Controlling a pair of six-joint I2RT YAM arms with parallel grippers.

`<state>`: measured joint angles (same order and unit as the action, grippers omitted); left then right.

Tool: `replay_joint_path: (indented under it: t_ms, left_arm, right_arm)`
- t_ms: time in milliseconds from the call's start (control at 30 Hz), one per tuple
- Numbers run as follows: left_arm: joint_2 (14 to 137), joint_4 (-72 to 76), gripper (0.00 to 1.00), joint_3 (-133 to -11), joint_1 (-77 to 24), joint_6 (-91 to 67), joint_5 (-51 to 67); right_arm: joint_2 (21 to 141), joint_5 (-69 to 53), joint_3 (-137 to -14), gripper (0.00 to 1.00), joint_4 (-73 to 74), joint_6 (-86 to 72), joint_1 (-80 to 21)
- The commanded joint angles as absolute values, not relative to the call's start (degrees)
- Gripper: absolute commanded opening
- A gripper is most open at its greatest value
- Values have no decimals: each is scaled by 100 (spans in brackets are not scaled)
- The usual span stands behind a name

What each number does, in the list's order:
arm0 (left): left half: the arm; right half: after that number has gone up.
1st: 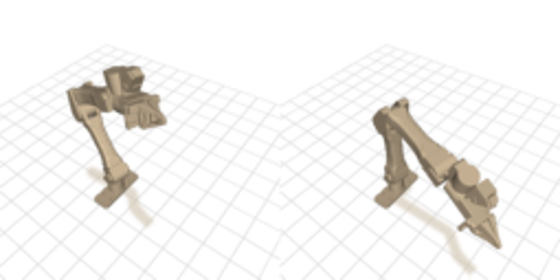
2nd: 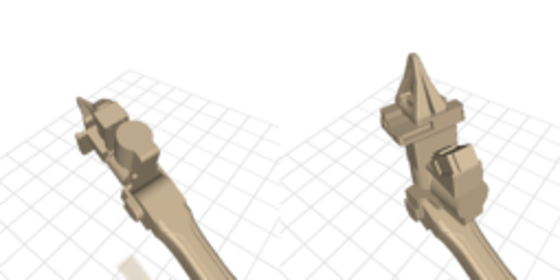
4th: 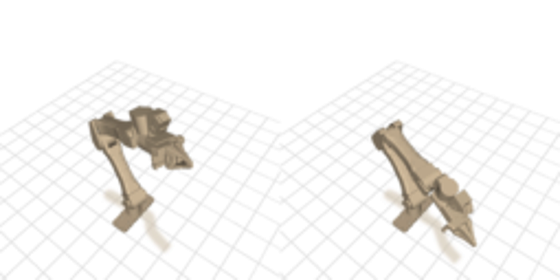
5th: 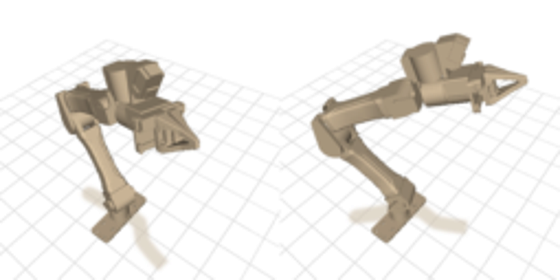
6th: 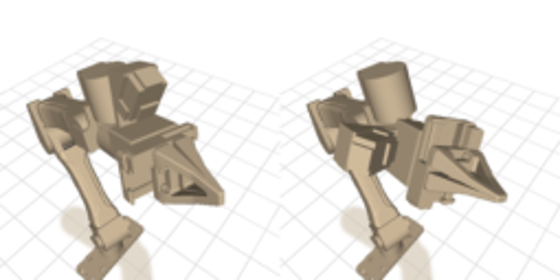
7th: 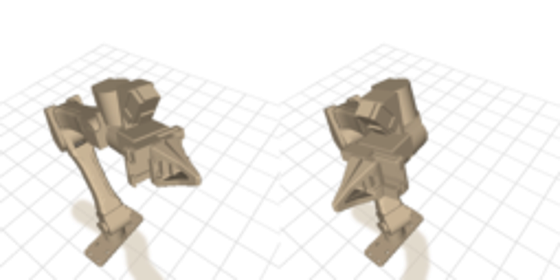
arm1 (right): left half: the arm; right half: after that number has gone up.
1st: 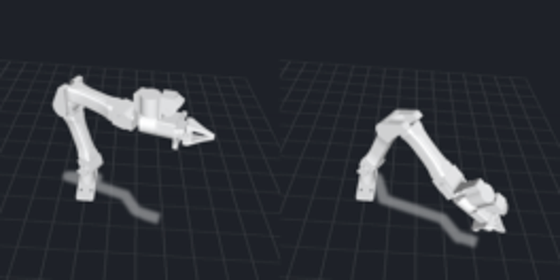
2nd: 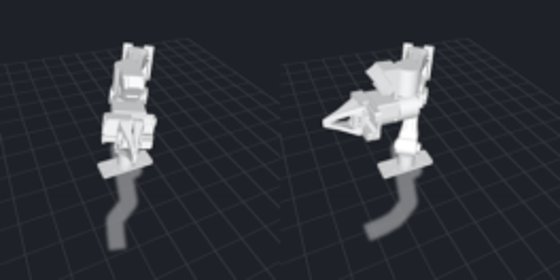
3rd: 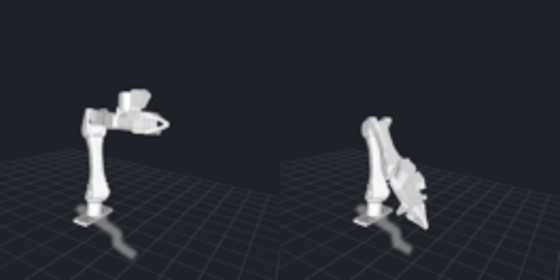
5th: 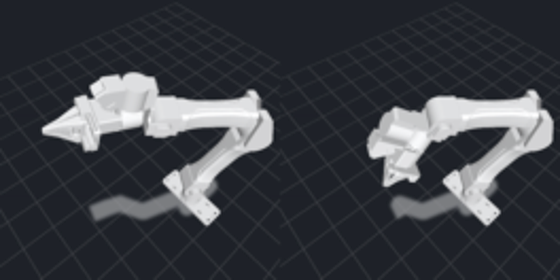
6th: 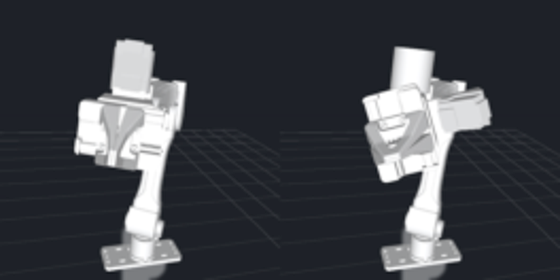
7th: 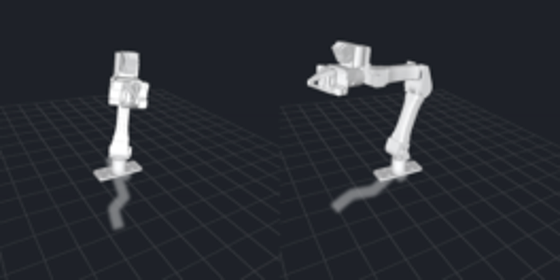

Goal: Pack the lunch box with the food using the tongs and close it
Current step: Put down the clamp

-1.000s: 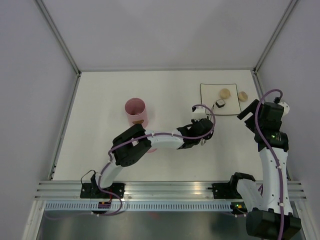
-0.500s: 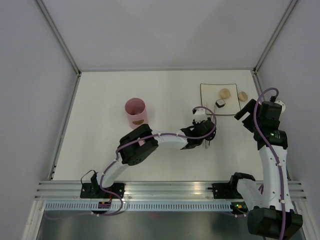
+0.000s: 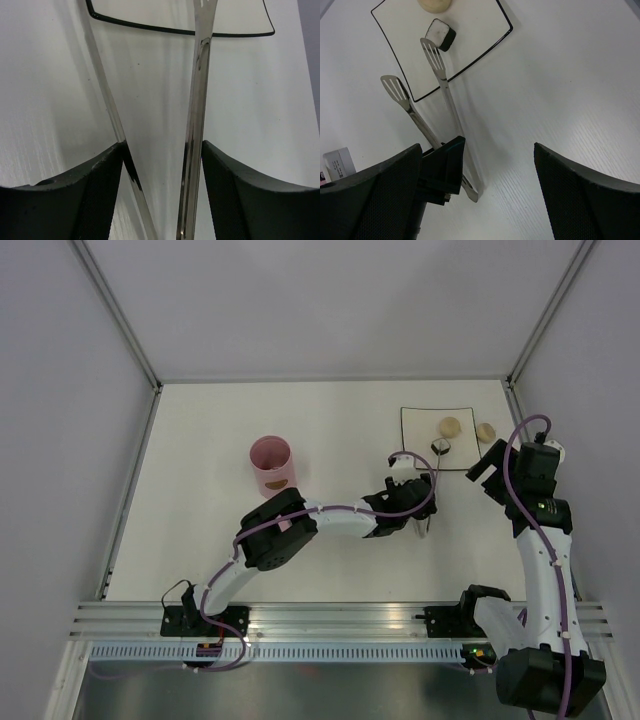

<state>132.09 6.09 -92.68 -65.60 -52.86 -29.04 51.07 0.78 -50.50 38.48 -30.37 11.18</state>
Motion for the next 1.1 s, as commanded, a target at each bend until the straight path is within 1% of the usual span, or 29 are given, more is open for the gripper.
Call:
replay_joint_path:
  t_ms: [0, 300, 367, 400, 467, 500, 567, 667, 733, 767, 833, 867, 900, 1000, 1033, 1067]
  left_arm:
    - [13280, 897, 70, -9562, -6574, -4922, -2707]
    - [13368, 616, 71, -9817, -6574, -4711, -2566]
    - [13290, 598, 84, -9756, -6574, -4658, -2584]
    - [13159, 598, 87, -9643, -6574, -4623, -2645]
    - [12956, 676, 90, -9493, -6574, -4527, -2689]
    - [12842, 720, 96, -9301, -6566, -4387, -2716]
    - [12403, 922, 97, -8932, -6557, -4246, -2707]
    - [11674, 1037, 99, -8518, -6487, -4166, -2523]
    - [11287, 1037, 100, -7974, -6320, -4358, -2251]
    - [10815, 1081, 100, -7745, -6241, -4438, -2128]
    - [10304, 1177, 100, -6990, -5934, -4623, -1689]
    - [9831, 1239, 100, -6509, -5698, -4623, -1383]
    - [9548, 1231, 100, -6286, -5574, -4640, -1232]
    - [8615, 1003, 100, -5618, -5046, -4509, -520]
    - [8404, 915, 100, -5486, -4923, -4448, -362]
    - [7933, 784, 100, -5258, -4722, -4386, -160]
  right_arm:
    - [5115, 26, -5027, 98, 3700, -2953, 1099]
    - [5071, 35, -5036, 98, 3744, -2927, 1099]
    - [5045, 44, -5036, 98, 3753, -2918, 1099]
    - [5036, 35, -5045, 98, 3753, -2909, 1099]
    - [5010, 26, -5045, 98, 3718, -2892, 1099]
    - [5001, 26, -5045, 98, 3700, -2865, 1099]
    - [4983, 26, -5019, 98, 3630, -2821, 1099]
    - [5036, -350, -4931, 98, 3411, -2576, 1099]
    - [5089, -693, -4904, 98, 3253, -2322, 1099]
    - [5167, -834, -4869, 98, 3182, -2233, 1099]
    - [5264, -1282, -4825, 98, 2937, -2171, 1064]
    - [5439, -1414, -4799, 98, 2866, -2110, 1046]
    - [5527, -1563, -4799, 98, 2804, -2031, 1002]
    - [5993, -1355, -4895, 98, 2742, -1461, 494]
    - [6264, -1188, -4948, 98, 2838, -1259, 109]
    - [6423, -995, -5087, 98, 2908, -778, -138]
